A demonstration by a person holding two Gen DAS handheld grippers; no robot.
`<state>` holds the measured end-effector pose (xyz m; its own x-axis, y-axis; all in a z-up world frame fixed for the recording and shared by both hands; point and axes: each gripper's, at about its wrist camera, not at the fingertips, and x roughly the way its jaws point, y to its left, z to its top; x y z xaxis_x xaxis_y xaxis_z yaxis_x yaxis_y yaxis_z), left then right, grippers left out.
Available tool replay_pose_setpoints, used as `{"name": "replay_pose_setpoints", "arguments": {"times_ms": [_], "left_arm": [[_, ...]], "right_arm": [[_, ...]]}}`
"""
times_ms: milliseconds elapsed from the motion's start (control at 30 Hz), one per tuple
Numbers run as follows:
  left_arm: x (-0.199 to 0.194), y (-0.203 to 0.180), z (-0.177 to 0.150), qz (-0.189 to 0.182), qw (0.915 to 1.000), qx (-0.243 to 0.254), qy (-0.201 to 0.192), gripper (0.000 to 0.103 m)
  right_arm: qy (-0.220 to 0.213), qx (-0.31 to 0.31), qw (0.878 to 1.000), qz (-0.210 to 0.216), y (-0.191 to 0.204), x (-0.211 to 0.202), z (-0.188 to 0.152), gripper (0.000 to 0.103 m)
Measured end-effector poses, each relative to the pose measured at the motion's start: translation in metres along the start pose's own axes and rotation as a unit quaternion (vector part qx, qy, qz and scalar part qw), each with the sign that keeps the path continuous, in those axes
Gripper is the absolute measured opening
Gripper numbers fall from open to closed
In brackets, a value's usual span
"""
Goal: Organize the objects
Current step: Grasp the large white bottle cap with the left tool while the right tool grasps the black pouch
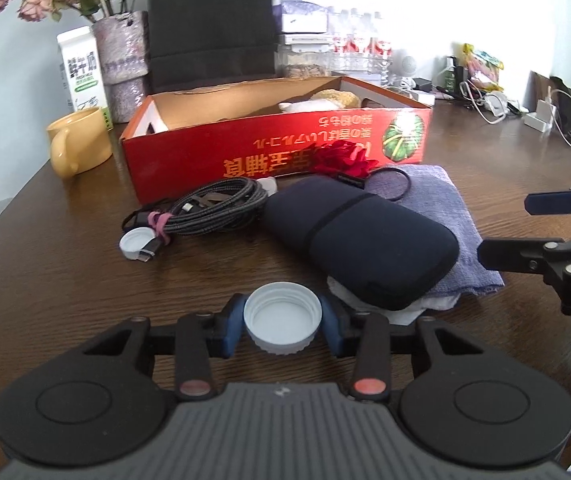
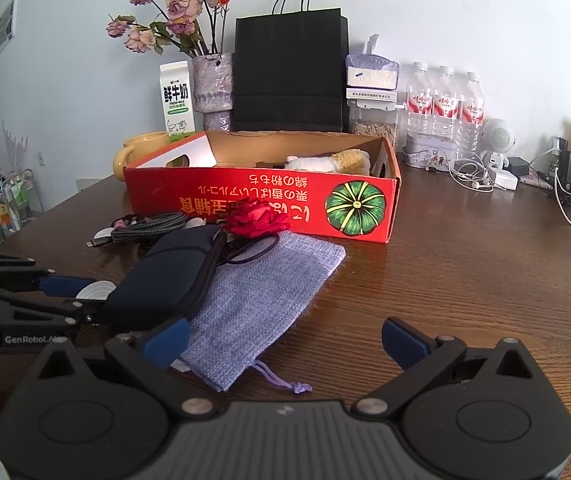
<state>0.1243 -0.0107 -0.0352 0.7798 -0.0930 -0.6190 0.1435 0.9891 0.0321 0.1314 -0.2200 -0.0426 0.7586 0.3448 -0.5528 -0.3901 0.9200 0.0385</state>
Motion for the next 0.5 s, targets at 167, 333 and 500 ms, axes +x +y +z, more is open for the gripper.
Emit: {"name": "replay_pose_setpoints", "arguments": {"times_ms": [167,333,500], "left_arm": [[-0.006,0.010,0.002,0.013,0.9997,-0.015,-0.010,0.041],[-0.012,0.024,0.003,0.023,0.9990,-0.034,-0.018,0.041],[-0.016,0.041,0.002,0.037,0.9975,-0.057,-0.020,0.041]], "right_arm": [[-0.004,-0.008,1.000,0.007,0.006,0.000,0.005,0.103],[-0.006,-0.024,0.999,0.022,0.018,0.003,0.014,0.103],[-0.002,-0.043,0.998,0.041,0.036,0.011,0.026,0.103]]}}
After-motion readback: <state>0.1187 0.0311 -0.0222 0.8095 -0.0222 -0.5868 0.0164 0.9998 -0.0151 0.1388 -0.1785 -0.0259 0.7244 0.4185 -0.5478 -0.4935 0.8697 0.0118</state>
